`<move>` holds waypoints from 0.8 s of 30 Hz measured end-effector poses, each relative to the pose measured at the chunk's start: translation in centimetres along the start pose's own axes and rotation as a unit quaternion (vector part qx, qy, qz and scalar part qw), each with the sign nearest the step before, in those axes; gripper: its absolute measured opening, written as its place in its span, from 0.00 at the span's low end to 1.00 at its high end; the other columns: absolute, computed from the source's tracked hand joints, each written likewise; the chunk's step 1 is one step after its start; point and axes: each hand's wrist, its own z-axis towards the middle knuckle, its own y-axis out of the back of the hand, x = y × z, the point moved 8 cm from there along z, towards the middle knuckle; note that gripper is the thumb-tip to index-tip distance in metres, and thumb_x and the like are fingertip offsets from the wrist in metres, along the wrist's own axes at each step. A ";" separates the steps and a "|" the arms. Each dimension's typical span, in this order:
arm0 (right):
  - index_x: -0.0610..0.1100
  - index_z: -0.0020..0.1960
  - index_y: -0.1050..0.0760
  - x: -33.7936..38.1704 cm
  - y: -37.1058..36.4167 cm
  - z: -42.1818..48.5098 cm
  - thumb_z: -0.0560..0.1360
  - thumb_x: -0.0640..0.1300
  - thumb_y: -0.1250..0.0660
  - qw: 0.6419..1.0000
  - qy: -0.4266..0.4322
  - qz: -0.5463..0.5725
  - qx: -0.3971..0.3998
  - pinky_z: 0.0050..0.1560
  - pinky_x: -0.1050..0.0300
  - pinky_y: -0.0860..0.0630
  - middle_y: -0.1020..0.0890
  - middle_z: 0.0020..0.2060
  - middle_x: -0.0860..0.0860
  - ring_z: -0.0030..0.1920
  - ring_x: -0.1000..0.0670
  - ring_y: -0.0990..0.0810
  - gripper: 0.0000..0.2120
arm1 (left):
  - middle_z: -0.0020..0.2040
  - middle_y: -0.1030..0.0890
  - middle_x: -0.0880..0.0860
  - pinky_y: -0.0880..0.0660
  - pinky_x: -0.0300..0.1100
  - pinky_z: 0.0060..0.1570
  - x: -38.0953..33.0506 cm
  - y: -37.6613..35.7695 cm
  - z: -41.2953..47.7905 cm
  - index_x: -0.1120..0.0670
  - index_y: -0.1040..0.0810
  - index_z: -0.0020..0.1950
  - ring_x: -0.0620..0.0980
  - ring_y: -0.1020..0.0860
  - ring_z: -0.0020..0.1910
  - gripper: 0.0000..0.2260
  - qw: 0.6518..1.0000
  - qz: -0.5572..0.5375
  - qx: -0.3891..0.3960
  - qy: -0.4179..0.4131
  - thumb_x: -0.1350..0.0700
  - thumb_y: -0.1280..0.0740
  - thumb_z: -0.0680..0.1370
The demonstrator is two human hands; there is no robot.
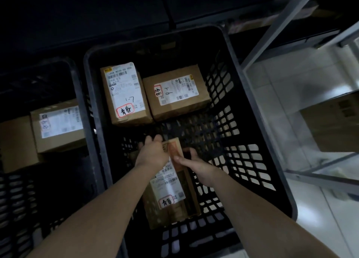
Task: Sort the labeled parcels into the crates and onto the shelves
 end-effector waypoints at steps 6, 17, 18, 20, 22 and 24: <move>0.51 0.74 0.51 0.3 0.1 1.7 0.70 0.54 0.26 0.999 0.008 0.012 -0.035 0.54 0.51 0.27 0.25 0.61 0.46 0.58 0.47 0.26 0.44 | 0.63 0.32 0.55 0.34 0.49 0.57 -0.3 0.9 -0.5 0.51 0.31 0.65 0.58 0.35 0.62 0.17 0.999 -0.004 -0.050 -0.008 0.56 0.38 0.76; 0.49 0.75 0.39 5.8 0.4 2.5 0.74 0.52 0.28 0.987 0.135 0.019 -0.081 0.52 0.57 0.23 0.23 0.62 0.48 0.56 0.51 0.22 0.34 | 0.73 0.41 0.57 0.45 0.52 0.72 -1.7 2.4 0.6 0.53 0.42 0.76 0.56 0.46 0.73 0.29 0.989 0.008 -0.111 -0.096 0.56 0.36 0.77; 0.49 0.73 0.36 6.7 0.1 2.8 0.74 0.51 0.28 0.984 0.151 0.004 -0.097 0.55 0.55 0.23 0.22 0.61 0.47 0.57 0.49 0.22 0.31 | 0.74 0.45 0.58 0.46 0.48 0.72 -1.7 2.4 0.4 0.54 0.43 0.76 0.56 0.48 0.74 0.29 0.988 0.012 -0.115 -0.102 0.57 0.37 0.77; 0.47 0.71 0.32 8.2 -0.2 3.4 0.76 0.49 0.31 0.974 0.168 -0.040 -0.144 0.60 0.50 0.24 0.21 0.59 0.45 0.58 0.46 0.21 0.25 | 0.76 0.50 0.57 0.47 0.51 0.73 -1.8 1.7 -0.1 0.54 0.46 0.77 0.57 0.53 0.75 0.31 0.987 0.052 -0.111 -0.109 0.58 0.37 0.77; 0.46 0.68 0.30 8.8 -0.4 3.9 0.79 0.49 0.36 0.963 0.160 -0.100 -0.194 0.62 0.49 0.26 0.20 0.57 0.44 0.59 0.44 0.22 0.19 | 0.77 0.55 0.56 0.50 0.54 0.74 -1.7 0.1 -0.5 0.54 0.53 0.78 0.57 0.57 0.76 0.34 0.989 0.075 -0.070 -0.107 0.58 0.38 0.77; 0.45 0.68 0.30 8.7 -0.7 4.0 0.80 0.49 0.38 0.961 0.143 -0.124 -0.203 0.62 0.51 0.27 0.20 0.58 0.44 0.59 0.44 0.22 0.18 | 0.77 0.60 0.55 0.53 0.54 0.75 -1.1 -1.2 -0.4 0.54 0.60 0.78 0.57 0.60 0.76 0.37 0.992 0.070 -0.023 -0.098 0.58 0.38 0.78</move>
